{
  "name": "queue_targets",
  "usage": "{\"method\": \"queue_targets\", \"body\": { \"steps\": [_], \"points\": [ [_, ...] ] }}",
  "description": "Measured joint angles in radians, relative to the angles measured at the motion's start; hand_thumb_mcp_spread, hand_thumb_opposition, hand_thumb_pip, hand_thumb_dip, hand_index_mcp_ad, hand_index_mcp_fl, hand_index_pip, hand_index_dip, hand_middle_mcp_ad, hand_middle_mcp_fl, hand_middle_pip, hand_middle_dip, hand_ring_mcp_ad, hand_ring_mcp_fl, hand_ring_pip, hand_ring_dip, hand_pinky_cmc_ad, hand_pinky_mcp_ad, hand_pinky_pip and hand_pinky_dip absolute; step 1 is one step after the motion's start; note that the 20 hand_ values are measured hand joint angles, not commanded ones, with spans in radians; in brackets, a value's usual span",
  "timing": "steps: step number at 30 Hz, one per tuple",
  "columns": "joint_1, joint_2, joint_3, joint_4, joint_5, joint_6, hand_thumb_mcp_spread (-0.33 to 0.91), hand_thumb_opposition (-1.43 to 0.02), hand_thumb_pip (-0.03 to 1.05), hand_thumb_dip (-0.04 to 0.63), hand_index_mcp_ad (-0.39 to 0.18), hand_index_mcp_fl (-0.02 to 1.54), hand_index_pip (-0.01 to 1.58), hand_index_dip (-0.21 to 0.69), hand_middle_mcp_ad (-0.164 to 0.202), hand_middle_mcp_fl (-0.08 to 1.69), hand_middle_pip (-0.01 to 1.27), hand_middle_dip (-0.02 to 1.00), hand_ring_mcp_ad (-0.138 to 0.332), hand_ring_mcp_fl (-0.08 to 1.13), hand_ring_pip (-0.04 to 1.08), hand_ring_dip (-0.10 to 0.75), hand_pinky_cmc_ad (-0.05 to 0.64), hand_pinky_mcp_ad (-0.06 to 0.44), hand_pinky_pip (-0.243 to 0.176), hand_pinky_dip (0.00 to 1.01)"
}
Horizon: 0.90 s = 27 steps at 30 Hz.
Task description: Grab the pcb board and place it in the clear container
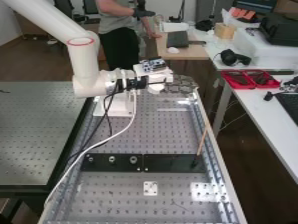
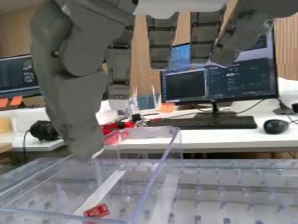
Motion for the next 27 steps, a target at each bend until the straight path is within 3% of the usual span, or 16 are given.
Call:
{"method": "queue_targets", "body": {
  "steps": [6, 12, 27],
  "points": [
    [-0.023, 0.073, -0.046, 0.014, 0.001, 0.006, 0.58, -0.82, 0.38, 0.253, -0.173, 0.16, 0.85, 0.288, 0.051, 0.02, 0.14, 0.16, 0.194, 0.01, 0.10, 0.012, 0.326, 0.161, -0.075, 0.18],
    [-0.065, 0.192, -0.115, 0.008, 0.020, 0.009, 0.56, -0.80, 0.37, 0.253, -0.173, 0.15, 0.84, 0.290, 0.051, 0.02, 0.14, 0.16, 0.195, 0.01, 0.10, 0.012, 0.326, 0.152, -0.075, 0.18],
    [-0.170, 0.486, -0.268, -0.093, 0.167, -0.003, 0.56, -0.79, 0.34, 0.246, -0.161, 0.22, 0.72, 0.293, 0.051, 0.04, 0.14, 0.16, 0.192, 0.01, 0.10, 0.012, 0.316, 0.150, -0.077, 0.18]
  ]
}}
